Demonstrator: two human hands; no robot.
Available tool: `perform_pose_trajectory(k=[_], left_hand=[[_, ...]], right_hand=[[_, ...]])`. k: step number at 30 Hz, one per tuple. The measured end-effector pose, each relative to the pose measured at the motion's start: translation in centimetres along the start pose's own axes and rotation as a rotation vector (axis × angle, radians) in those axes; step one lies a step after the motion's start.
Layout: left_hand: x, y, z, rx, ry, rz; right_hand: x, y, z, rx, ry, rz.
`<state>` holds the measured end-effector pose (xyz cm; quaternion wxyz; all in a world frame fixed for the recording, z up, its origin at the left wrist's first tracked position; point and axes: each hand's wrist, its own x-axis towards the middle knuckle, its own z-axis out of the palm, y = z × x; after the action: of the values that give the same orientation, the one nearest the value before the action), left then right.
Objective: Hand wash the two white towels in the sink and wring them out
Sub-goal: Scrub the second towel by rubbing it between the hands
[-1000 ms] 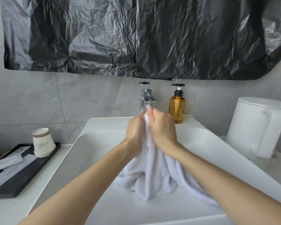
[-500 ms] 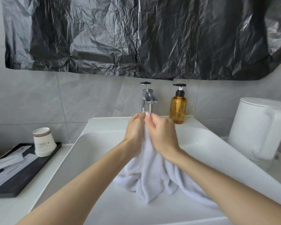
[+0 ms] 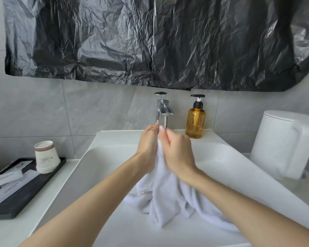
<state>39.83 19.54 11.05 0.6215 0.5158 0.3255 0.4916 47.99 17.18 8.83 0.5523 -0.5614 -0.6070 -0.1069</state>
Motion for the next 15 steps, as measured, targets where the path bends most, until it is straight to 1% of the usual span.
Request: perform_pose_trajectory(k=[3,4,7,8,10,11,12,15], left_hand=[[-0.2,-0.1,0.3,-0.006,-0.03,-0.036],[-0.3,0.0,0.3,-0.013,-0.034,-0.038],[0.1,0.0,-0.1,-0.015,-0.022,-0.028],[0.1,-0.1,0.0,-0.004,-0.031,-0.024],[-0.3,-0.2,0.3,0.006,-0.049,-0.039],[-0.3,-0.1,0.4,0.002,-0.056,-0.046],[-0.2,0.1,0.5,-0.006,-0.057,-0.04],[0.2,0.0,-0.1,0.03,-0.01,-0.002]], right_hand=[[2.3,1.0,-0.5,-0.004,0.062,0.203],[2.2,1.0,-0.5,-0.016,0.062,0.188],[-0.2,-0.2,-0.2,-0.037,-0.024,-0.007],[0.1,0.0,-0.2,-0.056,-0.015,-0.006],[2.2,0.7,-0.8,-0.058,0.034,0.148],[2.8,1.1,-1.0,-0.069,0.048,0.195],[2.5,1.2,-1.0,-0.091,0.048,0.168],[0.0,0.4,-0.1,-0.1,-0.006,-0.016]])
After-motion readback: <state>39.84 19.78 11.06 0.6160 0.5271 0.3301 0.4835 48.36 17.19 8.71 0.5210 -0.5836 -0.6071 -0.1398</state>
